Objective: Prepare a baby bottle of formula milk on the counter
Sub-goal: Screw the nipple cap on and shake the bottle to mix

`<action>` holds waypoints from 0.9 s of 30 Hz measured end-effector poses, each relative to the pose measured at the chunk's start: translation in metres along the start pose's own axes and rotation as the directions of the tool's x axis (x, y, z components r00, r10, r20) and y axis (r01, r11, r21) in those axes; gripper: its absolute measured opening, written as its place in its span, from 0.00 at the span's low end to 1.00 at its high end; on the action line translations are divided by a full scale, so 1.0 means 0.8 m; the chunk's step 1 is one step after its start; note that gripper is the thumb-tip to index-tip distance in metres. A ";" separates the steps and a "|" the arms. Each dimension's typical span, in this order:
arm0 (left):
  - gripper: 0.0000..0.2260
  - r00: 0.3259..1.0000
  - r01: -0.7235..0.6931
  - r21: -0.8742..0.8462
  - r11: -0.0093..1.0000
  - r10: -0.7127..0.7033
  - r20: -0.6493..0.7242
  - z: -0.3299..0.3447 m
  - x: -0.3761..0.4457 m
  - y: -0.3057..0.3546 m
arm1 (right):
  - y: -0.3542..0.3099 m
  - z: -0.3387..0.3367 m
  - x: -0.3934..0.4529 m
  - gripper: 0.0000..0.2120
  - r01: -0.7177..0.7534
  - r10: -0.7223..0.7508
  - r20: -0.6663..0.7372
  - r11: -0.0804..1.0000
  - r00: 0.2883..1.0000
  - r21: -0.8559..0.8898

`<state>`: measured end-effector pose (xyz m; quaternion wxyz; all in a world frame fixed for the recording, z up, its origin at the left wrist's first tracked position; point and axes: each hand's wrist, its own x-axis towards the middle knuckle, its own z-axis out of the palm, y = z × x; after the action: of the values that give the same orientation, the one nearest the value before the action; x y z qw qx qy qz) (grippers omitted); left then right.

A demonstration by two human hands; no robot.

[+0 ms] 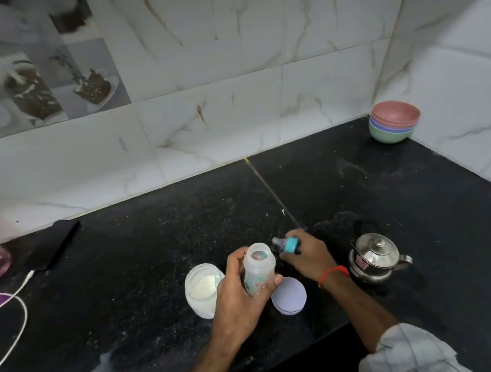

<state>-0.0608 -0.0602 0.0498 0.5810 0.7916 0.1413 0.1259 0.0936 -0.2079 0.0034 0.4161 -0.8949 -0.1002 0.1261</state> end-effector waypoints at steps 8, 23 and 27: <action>0.26 0.996 -0.043 -0.001 0.999 0.043 0.076 0.014 0.002 0.006 | -0.090 -0.075 -0.089 0.21 0.085 -0.247 0.104 0.650 0.963 0.755; 0.23 0.967 -0.063 -0.121 0.991 0.091 0.240 0.042 0.013 0.036 | -0.067 -0.099 -0.129 0.19 0.198 -0.243 -0.033 0.695 0.969 0.691; 0.25 0.953 -0.097 -0.092 0.991 0.119 0.277 0.046 0.010 0.039 | -0.060 -0.098 -0.131 0.22 0.218 -0.200 -0.104 0.716 0.974 0.663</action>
<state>-0.0374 -0.0986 0.0695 0.6178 0.7847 0.0084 0.0488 0.0150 -0.2639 0.1042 0.7225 -0.6696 -0.1432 0.0949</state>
